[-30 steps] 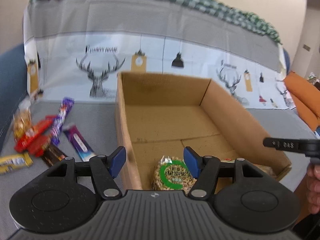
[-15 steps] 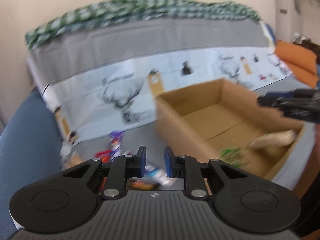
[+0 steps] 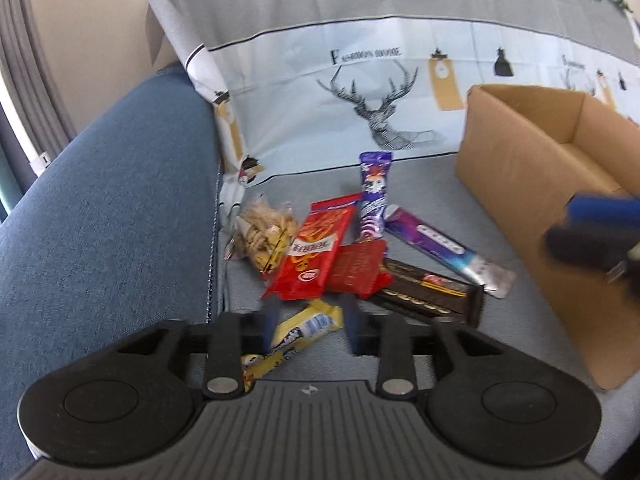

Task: Organize snacks
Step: 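Move both tools back to the snack pile, then grasp the yellow wafer bar with the left tool while the right tool grasps the dark chocolate bar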

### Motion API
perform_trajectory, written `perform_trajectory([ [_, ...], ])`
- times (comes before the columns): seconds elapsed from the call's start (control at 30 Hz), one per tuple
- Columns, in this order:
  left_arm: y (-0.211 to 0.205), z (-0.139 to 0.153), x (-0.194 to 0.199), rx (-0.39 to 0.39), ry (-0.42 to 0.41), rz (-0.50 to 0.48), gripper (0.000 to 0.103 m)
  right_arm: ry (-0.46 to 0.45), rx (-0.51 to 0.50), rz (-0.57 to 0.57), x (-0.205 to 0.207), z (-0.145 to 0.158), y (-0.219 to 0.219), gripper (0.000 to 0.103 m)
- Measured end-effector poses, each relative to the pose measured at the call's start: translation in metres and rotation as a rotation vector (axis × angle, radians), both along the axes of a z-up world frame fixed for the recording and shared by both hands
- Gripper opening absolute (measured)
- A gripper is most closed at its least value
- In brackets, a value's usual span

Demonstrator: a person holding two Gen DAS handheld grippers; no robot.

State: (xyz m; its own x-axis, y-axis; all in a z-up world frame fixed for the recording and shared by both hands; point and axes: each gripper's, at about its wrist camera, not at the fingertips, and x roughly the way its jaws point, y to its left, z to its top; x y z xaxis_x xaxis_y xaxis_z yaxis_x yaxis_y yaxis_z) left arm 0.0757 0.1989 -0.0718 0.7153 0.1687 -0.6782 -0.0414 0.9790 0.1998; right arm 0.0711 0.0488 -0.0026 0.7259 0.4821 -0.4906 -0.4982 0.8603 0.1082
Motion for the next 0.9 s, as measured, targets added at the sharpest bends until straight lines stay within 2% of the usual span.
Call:
perform_trajectory([
  [0.1,0.003,-0.007,0.008,0.024,0.019,0.023,0.056,0.065,-0.054,-0.030,0.015,-0.017,0.029,0.034],
  [0.17,0.009,-0.013,0.014,0.023,0.041,0.048,0.065,0.113,-0.077,-0.058,0.026,-0.028,0.043,0.039],
  [0.3,0.011,-0.023,0.022,0.039,0.075,0.055,0.064,0.169,-0.077,-0.068,0.046,-0.043,0.059,0.056],
  [0.4,0.011,-0.029,0.028,0.050,0.108,0.053,0.064,0.198,-0.109,-0.066,0.063,-0.059,0.065,0.059],
  [0.5,0.011,-0.039,0.032,0.052,0.169,0.065,0.061,0.274,-0.095,-0.073,0.083,-0.074,0.064,0.062],
  [0.57,0.013,-0.048,0.034,0.036,0.218,0.076,0.057,0.318,-0.118,-0.046,0.091,-0.085,0.068,0.063],
  [0.63,0.020,-0.051,0.035,-0.005,0.251,0.106,0.031,0.340,-0.151,-0.013,0.092,-0.095,0.076,0.064],
  [0.73,0.032,-0.047,0.032,-0.104,0.246,0.143,0.012,0.321,-0.215,0.026,0.086,-0.100,0.084,0.060],
  [0.77,0.033,-0.044,0.030,-0.126,0.237,0.147,0.012,0.320,-0.208,0.040,0.084,-0.099,0.084,0.048],
  [0.8,0.034,-0.042,0.029,-0.143,0.231,0.156,0.012,0.322,-0.200,0.056,0.083,-0.097,0.084,0.042],
  [0.9,0.039,-0.036,0.022,-0.245,0.229,0.193,0.012,0.329,-0.184,0.084,0.073,-0.091,0.080,0.041],
])
